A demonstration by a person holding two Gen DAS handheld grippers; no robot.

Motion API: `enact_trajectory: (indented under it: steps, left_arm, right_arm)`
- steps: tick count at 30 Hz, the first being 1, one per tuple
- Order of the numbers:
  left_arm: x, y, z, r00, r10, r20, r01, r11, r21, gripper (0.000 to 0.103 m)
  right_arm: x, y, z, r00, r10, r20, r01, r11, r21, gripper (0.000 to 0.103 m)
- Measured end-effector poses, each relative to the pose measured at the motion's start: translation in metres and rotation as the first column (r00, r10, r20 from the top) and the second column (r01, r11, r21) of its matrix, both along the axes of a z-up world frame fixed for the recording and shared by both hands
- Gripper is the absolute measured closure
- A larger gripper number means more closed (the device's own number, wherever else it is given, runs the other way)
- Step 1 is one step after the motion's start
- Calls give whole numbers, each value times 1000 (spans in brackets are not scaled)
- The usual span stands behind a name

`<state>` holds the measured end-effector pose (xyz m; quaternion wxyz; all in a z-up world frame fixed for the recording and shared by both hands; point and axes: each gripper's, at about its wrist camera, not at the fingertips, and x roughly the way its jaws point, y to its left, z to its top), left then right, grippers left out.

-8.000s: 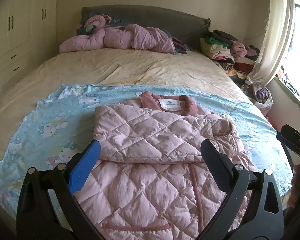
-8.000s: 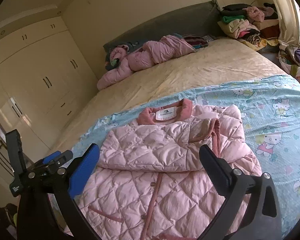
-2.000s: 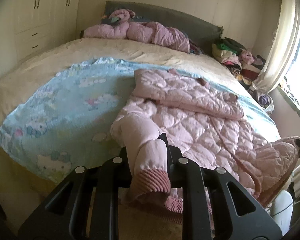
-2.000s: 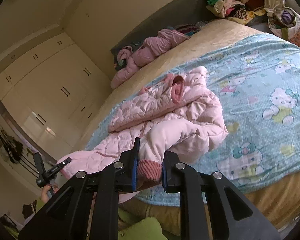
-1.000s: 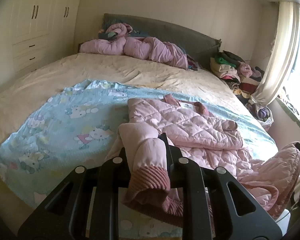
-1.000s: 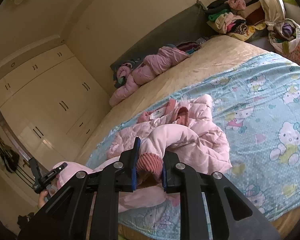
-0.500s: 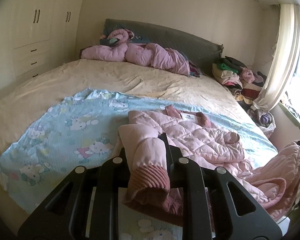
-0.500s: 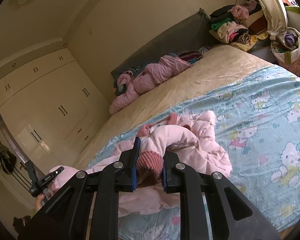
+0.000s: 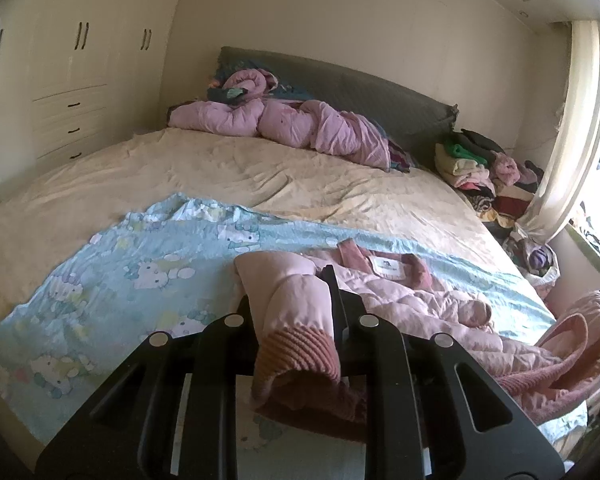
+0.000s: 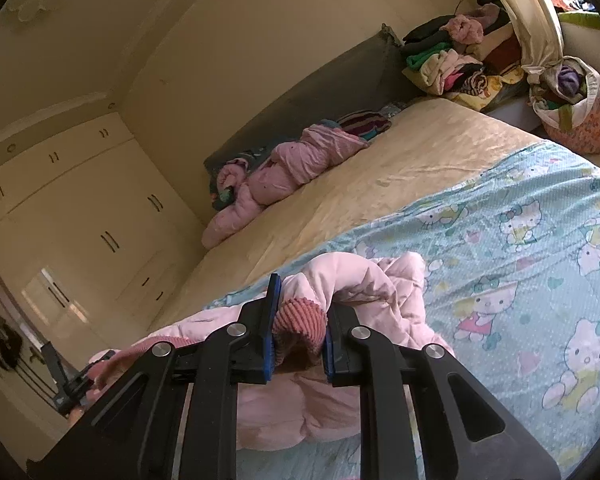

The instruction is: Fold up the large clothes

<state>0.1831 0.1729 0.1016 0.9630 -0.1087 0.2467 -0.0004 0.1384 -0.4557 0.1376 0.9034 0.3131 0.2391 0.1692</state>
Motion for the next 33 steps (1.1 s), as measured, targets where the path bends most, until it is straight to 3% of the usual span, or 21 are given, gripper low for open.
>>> enact_trajectory:
  steps: [13,21,33]
  left_arm:
    - [35,-3,-3,999,50,2,-50,999,7,88]
    - [56,-10,-13,992,127,12,-127,992,22,88]
    - [89,-14,-19,989,149,-1,-149,989,13,87]
  right_arm:
    - [45,0,-6,999,-40,-22,39,999,-28,87]
    - [72,2,-17,997,-64,-44,62,997,-49,87]
    - [108,0,-35,992,-93,-90,89,995,-54,87]
